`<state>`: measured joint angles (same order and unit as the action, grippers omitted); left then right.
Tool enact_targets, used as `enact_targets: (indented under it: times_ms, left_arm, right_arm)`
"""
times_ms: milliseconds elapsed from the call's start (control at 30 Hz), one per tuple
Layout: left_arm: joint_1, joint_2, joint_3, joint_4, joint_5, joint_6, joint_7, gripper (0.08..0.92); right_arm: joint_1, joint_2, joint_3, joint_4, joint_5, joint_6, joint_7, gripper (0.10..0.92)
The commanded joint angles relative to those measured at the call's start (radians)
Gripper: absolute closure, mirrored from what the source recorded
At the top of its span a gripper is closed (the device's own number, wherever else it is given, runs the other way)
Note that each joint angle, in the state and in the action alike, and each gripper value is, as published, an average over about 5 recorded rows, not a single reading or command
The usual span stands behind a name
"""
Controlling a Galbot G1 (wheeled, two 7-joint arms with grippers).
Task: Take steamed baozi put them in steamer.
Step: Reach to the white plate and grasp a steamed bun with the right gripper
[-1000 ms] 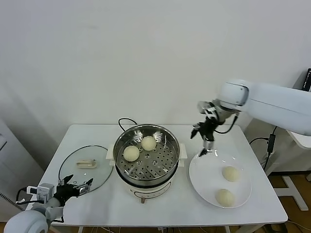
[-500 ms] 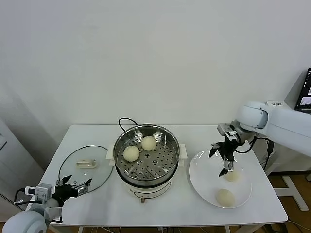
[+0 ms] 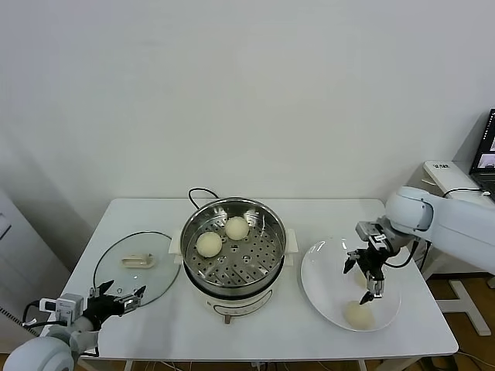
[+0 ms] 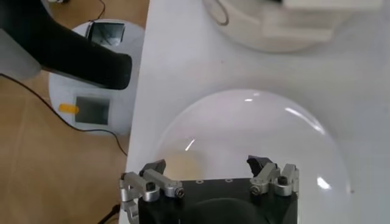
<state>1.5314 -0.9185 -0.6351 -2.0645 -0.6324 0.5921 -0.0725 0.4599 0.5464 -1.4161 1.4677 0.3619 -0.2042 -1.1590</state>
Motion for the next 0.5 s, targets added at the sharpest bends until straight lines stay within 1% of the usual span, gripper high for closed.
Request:
enact_targets:
  times_ms: [33, 500]
  left_arm:
    - [0.000, -0.001, 0.002, -0.001, 0.002, 0.001, 0.000, 0.177]
    - [0.001, -0.002, 0.005, -0.003, 0.007, 0.004, 0.000, 0.177]
  right_arm:
    - [-0.101, -0.016, 0.047, -0.001, -0.044, 0.004, -0.002, 0.203]
    - [-0.234, -0.006, 0.122, -0.046, -0.115, 0.004, -0.006, 0.203]
